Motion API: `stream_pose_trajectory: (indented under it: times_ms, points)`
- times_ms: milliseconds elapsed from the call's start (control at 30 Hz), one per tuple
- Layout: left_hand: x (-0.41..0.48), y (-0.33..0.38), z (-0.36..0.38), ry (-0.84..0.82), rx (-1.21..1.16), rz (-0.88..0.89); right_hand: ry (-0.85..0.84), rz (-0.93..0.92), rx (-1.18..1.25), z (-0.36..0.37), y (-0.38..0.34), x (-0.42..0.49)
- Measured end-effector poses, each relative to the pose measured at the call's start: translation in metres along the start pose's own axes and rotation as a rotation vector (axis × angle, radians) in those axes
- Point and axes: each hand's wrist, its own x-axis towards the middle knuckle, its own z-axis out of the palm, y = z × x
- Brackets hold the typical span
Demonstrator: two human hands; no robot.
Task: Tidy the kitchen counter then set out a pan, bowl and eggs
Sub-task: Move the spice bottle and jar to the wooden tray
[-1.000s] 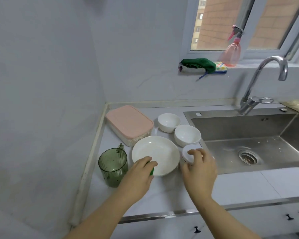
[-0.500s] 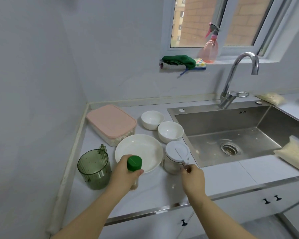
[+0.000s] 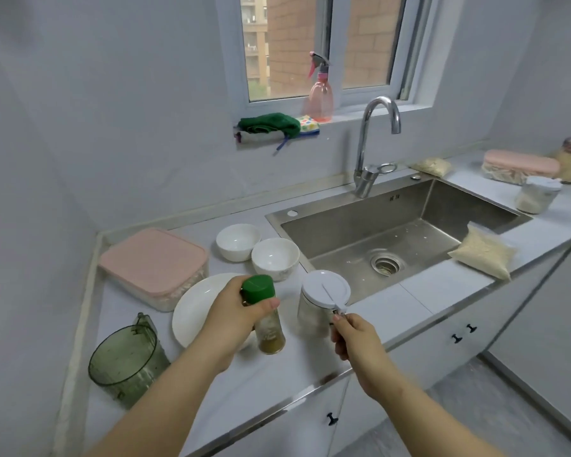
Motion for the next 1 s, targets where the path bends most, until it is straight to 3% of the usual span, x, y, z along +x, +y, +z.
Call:
stream_pose_trajectory:
  times_ms: [133, 433, 1000]
  points:
    - [0.007, 0.018, 0.049, -0.137, 0.036, 0.074, 0.139, -0.040, 0.085, -0.044, -0.012, -0.019]
    - [-0.025, 0.057, 0.237, -0.460, 0.112, 0.223, 0.552, -0.095, 0.235, -0.212, -0.011, -0.082]
    - [-0.241, 0.087, 0.684, -0.918, 0.140, 0.380, 1.152, -0.064, 0.356, -0.611, 0.080, -0.290]
